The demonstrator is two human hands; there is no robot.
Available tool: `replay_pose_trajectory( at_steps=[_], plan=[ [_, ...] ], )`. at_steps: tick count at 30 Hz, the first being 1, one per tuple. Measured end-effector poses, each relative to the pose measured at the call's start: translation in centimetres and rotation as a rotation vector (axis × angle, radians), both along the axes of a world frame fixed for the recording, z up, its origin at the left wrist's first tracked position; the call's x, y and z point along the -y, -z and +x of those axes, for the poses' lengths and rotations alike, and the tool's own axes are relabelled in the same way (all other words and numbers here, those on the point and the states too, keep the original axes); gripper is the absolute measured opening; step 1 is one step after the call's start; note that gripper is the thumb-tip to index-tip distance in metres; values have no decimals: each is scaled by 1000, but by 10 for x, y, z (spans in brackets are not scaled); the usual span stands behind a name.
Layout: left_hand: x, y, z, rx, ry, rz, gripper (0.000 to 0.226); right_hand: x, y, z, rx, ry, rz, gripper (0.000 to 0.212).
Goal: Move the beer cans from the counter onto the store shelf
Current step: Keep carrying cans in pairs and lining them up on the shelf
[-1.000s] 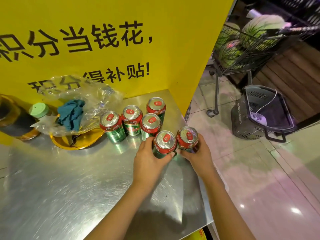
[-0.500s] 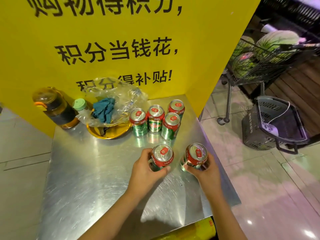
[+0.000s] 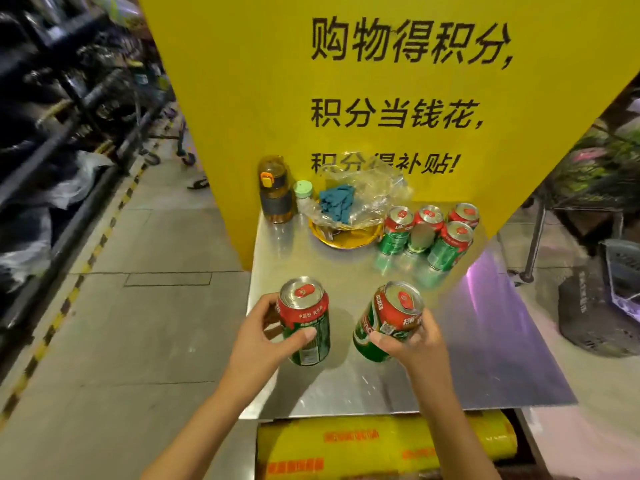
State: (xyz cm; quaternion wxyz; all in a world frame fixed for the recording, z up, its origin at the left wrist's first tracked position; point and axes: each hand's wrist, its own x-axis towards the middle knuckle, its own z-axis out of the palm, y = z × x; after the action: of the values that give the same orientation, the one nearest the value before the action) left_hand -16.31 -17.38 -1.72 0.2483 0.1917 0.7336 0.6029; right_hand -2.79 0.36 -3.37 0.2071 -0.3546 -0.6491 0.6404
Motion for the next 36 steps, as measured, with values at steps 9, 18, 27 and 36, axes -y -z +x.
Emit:
replay_pose_trajectory(
  at_steps=[9,18,27,36],
  plan=[
    [213,-28,-3,12,-344,22,60,176,-30,-63,-80,-306,-114,60],
    [407,-47,9,0,-733,11,58,354,-41,-128,-60,-661,-87,92],
    [512,-56,-14,-28,-1056,3,53,468,-50,-204,-82,-974,-146,74],
    [554,-64,-131,-54,-1146,26,60,523,-62,-345,-105,-1068,-116,72]
  ],
)
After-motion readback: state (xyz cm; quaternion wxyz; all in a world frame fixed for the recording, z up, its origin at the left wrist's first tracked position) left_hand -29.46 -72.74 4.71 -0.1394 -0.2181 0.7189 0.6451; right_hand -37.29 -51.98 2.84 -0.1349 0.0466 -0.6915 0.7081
